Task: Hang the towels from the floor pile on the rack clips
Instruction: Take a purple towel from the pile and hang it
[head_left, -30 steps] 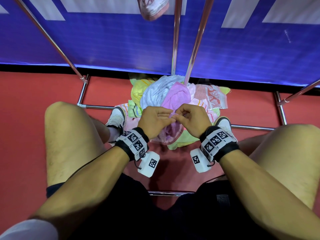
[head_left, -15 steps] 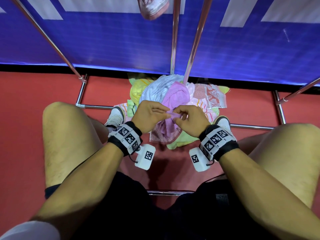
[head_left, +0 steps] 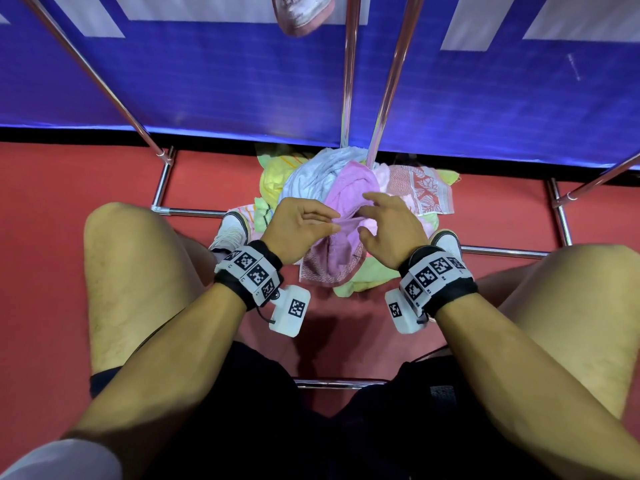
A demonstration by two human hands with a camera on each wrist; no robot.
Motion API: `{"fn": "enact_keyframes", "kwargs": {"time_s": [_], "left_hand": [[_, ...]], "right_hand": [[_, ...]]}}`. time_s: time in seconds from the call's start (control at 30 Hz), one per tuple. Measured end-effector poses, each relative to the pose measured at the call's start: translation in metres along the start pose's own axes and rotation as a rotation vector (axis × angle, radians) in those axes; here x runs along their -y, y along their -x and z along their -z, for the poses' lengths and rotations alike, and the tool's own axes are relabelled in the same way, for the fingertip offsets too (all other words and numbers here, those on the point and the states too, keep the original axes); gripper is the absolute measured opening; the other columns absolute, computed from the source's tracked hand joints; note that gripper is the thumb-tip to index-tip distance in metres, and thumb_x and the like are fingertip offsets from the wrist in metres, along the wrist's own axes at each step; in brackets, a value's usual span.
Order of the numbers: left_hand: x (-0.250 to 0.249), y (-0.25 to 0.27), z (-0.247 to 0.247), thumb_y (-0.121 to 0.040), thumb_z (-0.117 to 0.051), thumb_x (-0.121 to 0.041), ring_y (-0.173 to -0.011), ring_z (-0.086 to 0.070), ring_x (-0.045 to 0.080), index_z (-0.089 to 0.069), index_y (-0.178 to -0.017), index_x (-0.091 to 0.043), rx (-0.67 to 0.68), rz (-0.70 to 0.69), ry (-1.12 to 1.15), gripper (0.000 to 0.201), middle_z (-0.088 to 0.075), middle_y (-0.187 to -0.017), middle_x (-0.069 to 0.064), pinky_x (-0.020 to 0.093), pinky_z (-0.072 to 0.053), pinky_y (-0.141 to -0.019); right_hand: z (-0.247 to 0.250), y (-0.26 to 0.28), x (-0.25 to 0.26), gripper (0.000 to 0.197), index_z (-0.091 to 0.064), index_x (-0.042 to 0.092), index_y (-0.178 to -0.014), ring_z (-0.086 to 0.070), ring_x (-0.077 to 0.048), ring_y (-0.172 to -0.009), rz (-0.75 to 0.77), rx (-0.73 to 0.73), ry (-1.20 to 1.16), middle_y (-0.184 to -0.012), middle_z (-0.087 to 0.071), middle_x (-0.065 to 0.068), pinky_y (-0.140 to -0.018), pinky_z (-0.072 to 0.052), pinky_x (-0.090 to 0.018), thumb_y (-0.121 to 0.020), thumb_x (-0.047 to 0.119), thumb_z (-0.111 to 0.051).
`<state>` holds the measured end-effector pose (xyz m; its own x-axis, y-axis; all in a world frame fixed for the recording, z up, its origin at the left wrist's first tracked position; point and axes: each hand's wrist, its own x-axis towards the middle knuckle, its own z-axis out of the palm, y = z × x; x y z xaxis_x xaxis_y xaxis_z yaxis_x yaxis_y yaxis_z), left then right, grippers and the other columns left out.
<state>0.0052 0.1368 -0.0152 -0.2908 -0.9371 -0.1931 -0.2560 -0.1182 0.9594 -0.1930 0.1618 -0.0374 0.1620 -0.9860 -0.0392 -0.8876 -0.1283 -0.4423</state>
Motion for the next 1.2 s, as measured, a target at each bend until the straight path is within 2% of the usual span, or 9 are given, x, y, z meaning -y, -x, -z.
{"fn": "enact_keyframes", "kwargs": {"time_s": [0.1, 0.23, 0.3, 0.43, 0.6, 0.73, 0.83, 1.0, 1.2], "left_hand": [[-0.001, -0.005, 0.003, -0.076, -0.077, 0.009, -0.064, -0.064, 0.0, -0.072, -0.084, -0.011, -0.099, -0.035, 0.021, 0.022, -0.069, -0.067, -0.013, 0.015, -0.053, -0.068], [-0.004, -0.006, 0.007, -0.078, -0.076, 0.006, -0.064, -0.062, 0.004, -0.07, -0.082, -0.019, -0.203, -0.074, 0.083, 0.026, -0.067, -0.064, -0.011, 0.024, -0.055, -0.072], [-0.008, -0.005, 0.009, -0.08, -0.073, 0.006, -0.064, -0.058, 0.003, -0.069, -0.083, -0.016, -0.233, -0.116, 0.089, 0.023, -0.065, -0.066, -0.01, 0.022, -0.051, -0.07], [-0.017, -0.001, 0.021, -0.083, -0.068, 0.009, -0.071, -0.061, -0.003, -0.065, -0.087, -0.01, -0.281, -0.203, 0.094, 0.019, -0.065, -0.079, -0.002, 0.015, -0.05, -0.071], [-0.025, 0.0, 0.03, -0.084, -0.063, 0.013, -0.072, -0.06, -0.002, -0.06, -0.084, -0.016, -0.305, -0.215, 0.106, 0.029, -0.063, -0.082, -0.001, 0.015, -0.047, -0.071], [-0.05, 0.0, 0.036, -0.084, -0.061, 0.013, -0.07, -0.058, -0.002, -0.059, -0.086, -0.011, -0.294, -0.248, 0.091, 0.025, -0.061, -0.079, -0.001, 0.014, -0.047, -0.071], [-0.084, 0.001, 0.044, -0.086, -0.06, 0.013, -0.061, -0.054, -0.001, -0.057, -0.085, -0.014, -0.319, -0.274, 0.137, 0.027, -0.058, -0.074, 0.0, 0.015, -0.047, -0.062], [-0.164, 0.001, 0.063, -0.089, -0.061, 0.006, -0.064, -0.056, 0.008, -0.059, -0.088, -0.016, -0.321, -0.39, 0.261, 0.022, -0.062, -0.074, 0.001, 0.028, -0.051, -0.064], [-0.257, 0.015, 0.084, -0.091, -0.057, 0.007, -0.064, -0.058, 0.012, -0.058, -0.09, -0.016, -0.294, -0.51, 0.296, 0.023, -0.067, -0.064, -0.011, 0.027, -0.05, -0.06]], "right_hand": [[0.004, -0.001, 0.006, 0.023, -0.072, 0.014, -0.106, -0.059, -0.032, -0.104, -0.014, -0.194, -0.121, -0.111, -0.068, -0.005, -0.085, -0.051, -0.042, -0.087, 0.015, -0.058], [0.007, -0.011, 0.016, 0.018, -0.075, 0.011, -0.095, -0.063, -0.024, -0.095, 0.027, -0.505, -0.254, -0.099, -0.071, -0.004, -0.086, -0.049, -0.029, -0.082, 0.009, -0.064], [0.01, -0.018, 0.029, 0.015, -0.074, 0.009, -0.087, -0.06, -0.017, -0.078, 0.047, -0.58, -0.374, -0.087, -0.069, -0.004, -0.077, -0.047, -0.021, -0.077, 0.003, -0.065], [0.013, -0.025, 0.043, 0.011, -0.064, 0.013, -0.082, -0.048, -0.019, -0.056, 0.036, -0.523, -0.528, -0.067, -0.057, -0.007, -0.058, -0.044, -0.029, -0.076, 0.004, -0.065], [0.02, -0.028, 0.052, 0.042, -0.054, 0.026, -0.107, -0.042, -0.005, -0.052, -0.09, -0.398, -0.753, -0.073, -0.056, 0.009, -0.055, -0.039, -0.02, -0.078, 0.002, -0.073], [0.044, -0.03, 0.065, 0.015, -0.066, 0.017, -0.082, -0.045, -0.001, -0.059, -0.055, -0.338, -0.758, -0.074, -0.059, -0.002, -0.061, -0.039, -0.016, -0.079, 0.007, -0.077], [0.074, -0.037, 0.079, 0.023, -0.056, 0.024, -0.076, -0.053, -0.007, -0.073, 0.0, -0.352, -0.798, -0.078, -0.058, 0.003, -0.068, -0.043, -0.019, -0.084, 0.011, -0.073], [0.15, -0.046, 0.121, 0.025, -0.048, 0.022, -0.077, -0.046, -0.005, -0.062, 0.132, -0.464, -0.884, -0.068, -0.05, 0.008, -0.061, -0.039, -0.019, -0.089, 0.01, -0.065], [0.236, -0.048, 0.169, 0.021, -0.051, 0.023, -0.077, -0.051, -0.009, -0.06, 0.228, -0.633, -0.849, -0.068, -0.058, 0.002, -0.059, -0.043, -0.026, -0.085, 0.017, -0.07]]}}
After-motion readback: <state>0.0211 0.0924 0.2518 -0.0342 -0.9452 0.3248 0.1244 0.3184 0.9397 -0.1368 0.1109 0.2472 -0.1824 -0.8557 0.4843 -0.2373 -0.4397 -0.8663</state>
